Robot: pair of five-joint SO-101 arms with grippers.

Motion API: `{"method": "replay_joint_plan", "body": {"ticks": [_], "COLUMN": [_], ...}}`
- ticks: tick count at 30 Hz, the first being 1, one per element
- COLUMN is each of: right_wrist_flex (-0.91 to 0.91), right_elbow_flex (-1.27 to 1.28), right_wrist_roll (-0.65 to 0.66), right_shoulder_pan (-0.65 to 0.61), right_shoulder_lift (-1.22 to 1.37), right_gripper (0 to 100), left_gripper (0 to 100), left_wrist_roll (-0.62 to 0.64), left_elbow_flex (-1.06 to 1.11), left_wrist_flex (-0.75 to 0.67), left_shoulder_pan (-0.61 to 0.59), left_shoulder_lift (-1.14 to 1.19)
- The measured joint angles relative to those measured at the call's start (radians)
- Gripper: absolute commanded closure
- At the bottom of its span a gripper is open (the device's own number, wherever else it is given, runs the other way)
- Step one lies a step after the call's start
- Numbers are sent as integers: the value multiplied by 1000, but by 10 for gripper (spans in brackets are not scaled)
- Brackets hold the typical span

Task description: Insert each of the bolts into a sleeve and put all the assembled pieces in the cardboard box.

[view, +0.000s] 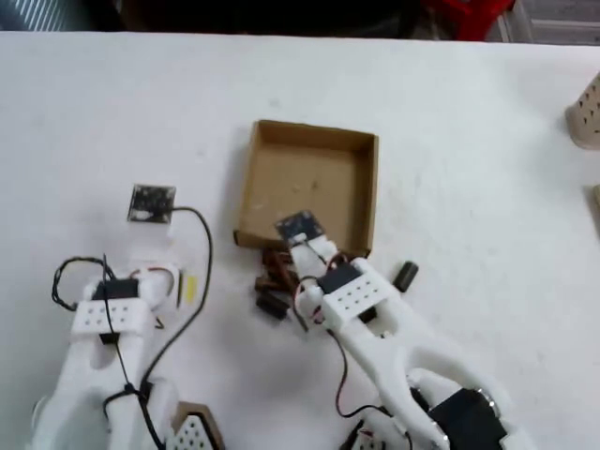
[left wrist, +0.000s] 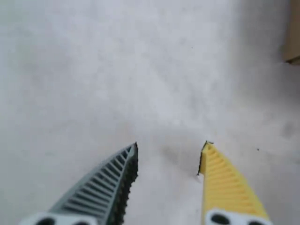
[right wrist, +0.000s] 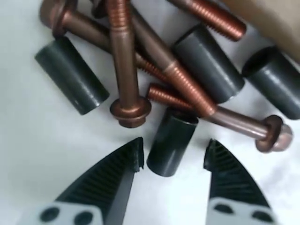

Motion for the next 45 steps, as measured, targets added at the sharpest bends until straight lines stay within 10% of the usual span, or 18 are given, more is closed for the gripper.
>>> {"method": "replay_joint_plan", "body": {"ticks": [11, 19, 39, 45], "right_wrist_flex": [-64, -80, -35, 161], "right_elbow_flex": [0, 0, -5, -103], "right_wrist_roll": [-3, -2, 83, 173], "right_shoulder_pan": [5, 58, 81, 336], "right_shoulder_lift": [0, 0, 0, -129], "right_gripper": [977, 827, 985, 982], "left_gripper": [755, 755, 755, 755], "left_wrist_roll": [0, 0, 0, 0], "left_elbow_flex": [0, 0, 0, 0], "left_wrist_flex": [0, 0, 0, 0], "left_shoulder_pan": [0, 0, 0, 0], "left_shoulder_lift": [0, 0, 0, 0]}}
